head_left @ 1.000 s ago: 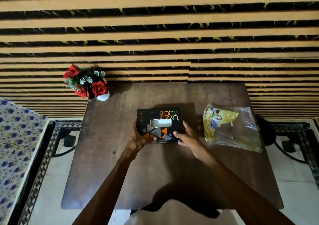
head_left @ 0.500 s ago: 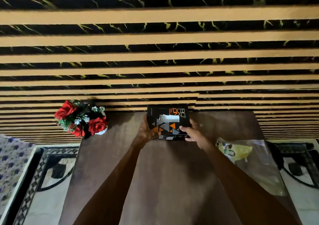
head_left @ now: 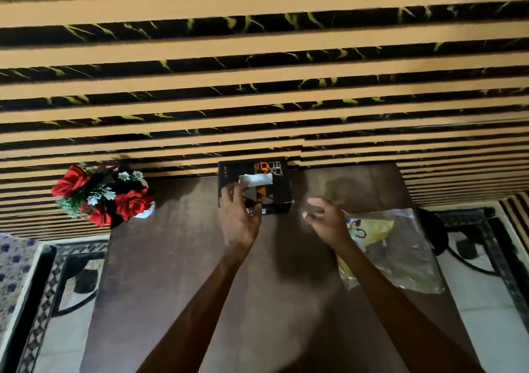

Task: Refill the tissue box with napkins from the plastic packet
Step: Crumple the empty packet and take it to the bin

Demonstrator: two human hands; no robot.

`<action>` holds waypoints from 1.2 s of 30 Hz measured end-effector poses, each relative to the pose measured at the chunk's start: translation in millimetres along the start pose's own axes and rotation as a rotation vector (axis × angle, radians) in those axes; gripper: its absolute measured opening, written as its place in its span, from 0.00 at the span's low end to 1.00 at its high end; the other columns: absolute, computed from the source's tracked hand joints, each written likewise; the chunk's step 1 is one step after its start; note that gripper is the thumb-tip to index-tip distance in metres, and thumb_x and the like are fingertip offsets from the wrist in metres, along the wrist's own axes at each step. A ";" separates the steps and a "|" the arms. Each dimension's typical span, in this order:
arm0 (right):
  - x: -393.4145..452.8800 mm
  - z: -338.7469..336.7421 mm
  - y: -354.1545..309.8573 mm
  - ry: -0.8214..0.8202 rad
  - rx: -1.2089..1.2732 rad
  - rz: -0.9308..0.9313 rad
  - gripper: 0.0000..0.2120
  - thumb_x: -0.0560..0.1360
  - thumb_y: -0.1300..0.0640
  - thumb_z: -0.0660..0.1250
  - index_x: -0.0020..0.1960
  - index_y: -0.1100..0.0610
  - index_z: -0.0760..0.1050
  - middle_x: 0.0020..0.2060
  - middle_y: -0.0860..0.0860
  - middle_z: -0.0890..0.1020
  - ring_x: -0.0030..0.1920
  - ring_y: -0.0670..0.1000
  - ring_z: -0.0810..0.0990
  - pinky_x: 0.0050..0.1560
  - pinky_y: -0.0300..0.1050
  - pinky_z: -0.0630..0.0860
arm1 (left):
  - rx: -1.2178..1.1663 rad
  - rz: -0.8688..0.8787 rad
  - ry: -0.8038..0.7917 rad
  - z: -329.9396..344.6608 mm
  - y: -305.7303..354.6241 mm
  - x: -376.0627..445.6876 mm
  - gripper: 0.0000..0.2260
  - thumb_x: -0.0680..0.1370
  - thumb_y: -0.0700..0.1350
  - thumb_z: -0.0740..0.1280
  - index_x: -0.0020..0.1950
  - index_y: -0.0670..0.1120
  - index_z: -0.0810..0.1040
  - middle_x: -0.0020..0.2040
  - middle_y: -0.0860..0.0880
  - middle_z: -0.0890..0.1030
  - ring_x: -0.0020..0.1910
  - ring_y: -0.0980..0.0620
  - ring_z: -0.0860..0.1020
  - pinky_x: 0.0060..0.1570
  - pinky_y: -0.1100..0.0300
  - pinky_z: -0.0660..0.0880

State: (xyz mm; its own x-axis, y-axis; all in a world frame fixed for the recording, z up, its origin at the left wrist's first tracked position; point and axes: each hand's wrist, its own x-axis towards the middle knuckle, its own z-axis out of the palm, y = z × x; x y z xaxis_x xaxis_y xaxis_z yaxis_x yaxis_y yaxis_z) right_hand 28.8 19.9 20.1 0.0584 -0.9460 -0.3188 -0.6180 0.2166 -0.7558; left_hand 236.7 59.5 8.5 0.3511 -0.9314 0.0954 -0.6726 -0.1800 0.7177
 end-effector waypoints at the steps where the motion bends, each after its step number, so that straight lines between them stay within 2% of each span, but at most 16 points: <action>1: -13.6 -9.5 13.4 0.039 -0.077 -0.023 0.17 0.70 0.60 0.73 0.59 0.58 0.78 0.55 0.56 0.82 0.55 0.55 0.80 0.58 0.46 0.75 | -0.032 -0.004 -0.062 9.3 10.6 -11.2 0.22 0.73 0.46 0.71 0.66 0.47 0.71 0.64 0.43 0.69 0.58 0.46 0.75 0.52 0.52 0.79; 3: -42.6 -40.3 52.3 0.141 -0.142 0.032 0.18 0.68 0.56 0.72 0.57 0.58 0.79 0.53 0.57 0.83 0.56 0.58 0.80 0.60 0.52 0.74 | -0.105 -0.039 -0.225 44.3 34.4 -36.3 0.19 0.73 0.43 0.71 0.63 0.46 0.74 0.61 0.44 0.72 0.54 0.47 0.78 0.51 0.52 0.79; 6: -60.5 -66.3 102.6 0.220 -0.319 0.149 0.25 0.67 0.45 0.65 0.59 0.57 0.78 0.58 0.58 0.80 0.61 0.62 0.77 0.62 0.58 0.70 | -0.160 -0.019 -0.396 92.2 44.2 -63.0 0.25 0.71 0.49 0.74 0.64 0.47 0.71 0.61 0.47 0.74 0.54 0.50 0.78 0.50 0.53 0.80; 9: -71.1 -101.1 148.4 0.142 -0.467 0.443 0.39 0.67 0.43 0.70 0.74 0.49 0.61 0.76 0.60 0.58 0.75 0.65 0.55 0.71 0.64 0.60 | -0.216 -0.039 -0.556 148.5 57.4 -89.1 0.42 0.61 0.54 0.82 0.69 0.49 0.65 0.67 0.49 0.68 0.62 0.54 0.73 0.56 0.60 0.77; 11: -74.9 -119.5 170.5 0.084 -0.408 0.508 0.50 0.65 0.39 0.73 0.78 0.48 0.50 0.79 0.59 0.47 0.77 0.64 0.48 0.73 0.65 0.57 | -0.161 -0.083 -0.592 166.9 80.7 -101.1 0.53 0.54 0.59 0.80 0.74 0.47 0.61 0.66 0.51 0.62 0.65 0.55 0.66 0.62 0.63 0.69; 13: -73.3 -136.5 191.8 0.046 -0.260 0.489 0.59 0.56 0.32 0.73 0.78 0.51 0.50 0.78 0.59 0.52 0.77 0.61 0.55 0.73 0.60 0.60 | -0.159 -0.164 -0.577 187.3 103.1 -116.3 0.56 0.52 0.52 0.82 0.75 0.42 0.59 0.64 0.49 0.61 0.65 0.53 0.64 0.61 0.67 0.65; 15: -61.9 -146.6 223.4 0.015 -0.031 0.481 0.64 0.48 0.28 0.73 0.77 0.50 0.55 0.75 0.60 0.63 0.74 0.59 0.65 0.70 0.59 0.67 | -0.199 -0.253 -0.584 201.4 123.6 -129.4 0.53 0.54 0.44 0.83 0.75 0.42 0.59 0.65 0.44 0.64 0.66 0.46 0.68 0.61 0.62 0.70; 18: -63.5 -159.3 219.8 -0.066 0.052 0.407 0.58 0.51 0.27 0.70 0.76 0.45 0.55 0.73 0.53 0.68 0.72 0.56 0.68 0.70 0.58 0.67 | -0.147 -0.422 -0.650 206.7 141.4 -142.2 0.35 0.62 0.42 0.78 0.67 0.51 0.69 0.65 0.43 0.70 0.63 0.46 0.74 0.64 0.51 0.74; 20: -76.3 -176.7 198.9 -0.128 0.083 0.318 0.52 0.60 0.31 0.72 0.77 0.42 0.51 0.72 0.49 0.67 0.71 0.52 0.67 0.71 0.54 0.65 | -0.268 -0.377 -0.556 206.2 153.5 -158.6 0.21 0.64 0.37 0.75 0.52 0.52 0.75 0.50 0.42 0.77 0.42 0.55 0.80 0.40 0.58 0.81; 22: -78.9 -187.2 200.0 -0.211 0.095 0.297 0.52 0.66 0.40 0.75 0.78 0.46 0.46 0.74 0.51 0.63 0.73 0.53 0.63 0.71 0.51 0.64 | -0.276 -0.264 -0.482 201.7 163.6 -172.4 0.16 0.68 0.31 0.73 0.53 0.41 0.78 0.48 0.40 0.79 0.36 0.55 0.78 0.30 0.64 0.77; 25: -82.8 -199.9 203.3 -0.323 0.107 0.220 0.55 0.63 0.44 0.79 0.77 0.42 0.45 0.72 0.47 0.62 0.68 0.52 0.69 0.58 0.46 0.77 | -0.211 -0.119 -0.500 195.9 180.2 -185.4 0.14 0.70 0.39 0.74 0.55 0.39 0.81 0.48 0.44 0.81 0.40 0.57 0.79 0.37 0.60 0.79; 28: -86.6 -211.6 202.2 -0.382 0.253 0.178 0.42 0.67 0.56 0.78 0.75 0.50 0.60 0.63 0.51 0.76 0.49 0.47 0.79 0.34 0.38 0.78 | -0.315 -0.113 -0.358 197.1 184.2 -198.5 0.20 0.62 0.52 0.77 0.51 0.60 0.78 0.48 0.51 0.78 0.45 0.56 0.79 0.41 0.53 0.79; 30: -93.0 -223.9 193.9 -0.395 0.236 0.075 0.23 0.72 0.63 0.73 0.64 0.53 0.73 0.51 0.49 0.81 0.47 0.48 0.79 0.36 0.37 0.75 | -0.316 -0.126 -0.305 190.0 195.2 -201.6 0.35 0.60 0.52 0.80 0.62 0.61 0.68 0.59 0.53 0.71 0.57 0.49 0.75 0.51 0.51 0.78; 32: -95.2 -233.5 194.1 -0.433 0.199 -0.008 0.17 0.72 0.64 0.72 0.59 0.54 0.79 0.49 0.51 0.84 0.50 0.50 0.80 0.43 0.37 0.74 | -0.462 -0.156 -0.498 180.4 207.8 -204.0 0.43 0.66 0.38 0.79 0.73 0.55 0.59 0.67 0.57 0.65 0.65 0.56 0.72 0.56 0.53 0.78; 34: -101.3 -242.4 198.9 -0.463 0.219 -0.006 0.15 0.71 0.65 0.71 0.57 0.58 0.80 0.50 0.55 0.85 0.49 0.47 0.80 0.45 0.34 0.74 | -0.653 -0.161 -0.755 179.0 217.5 -206.5 0.38 0.71 0.29 0.72 0.75 0.50 0.61 0.66 0.51 0.74 0.60 0.57 0.78 0.52 0.58 0.80; 36: -109.9 -249.2 202.4 -0.307 0.200 -0.015 0.17 0.69 0.63 0.74 0.57 0.57 0.79 0.51 0.52 0.83 0.50 0.46 0.79 0.43 0.26 0.72 | -0.726 -0.203 -0.776 186.5 227.5 -206.4 0.29 0.71 0.29 0.71 0.69 0.47 0.70 0.60 0.43 0.80 0.55 0.50 0.81 0.51 0.58 0.80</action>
State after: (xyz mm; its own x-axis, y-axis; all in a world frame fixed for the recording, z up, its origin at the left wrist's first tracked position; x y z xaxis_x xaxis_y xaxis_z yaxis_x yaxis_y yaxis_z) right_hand -298.1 107.6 44.7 0.3178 -0.8394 -0.4409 -0.4512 0.2751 -0.8490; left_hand -110.3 151.7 23.4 -0.2673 -0.8977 -0.3503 -0.0118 -0.3605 0.9327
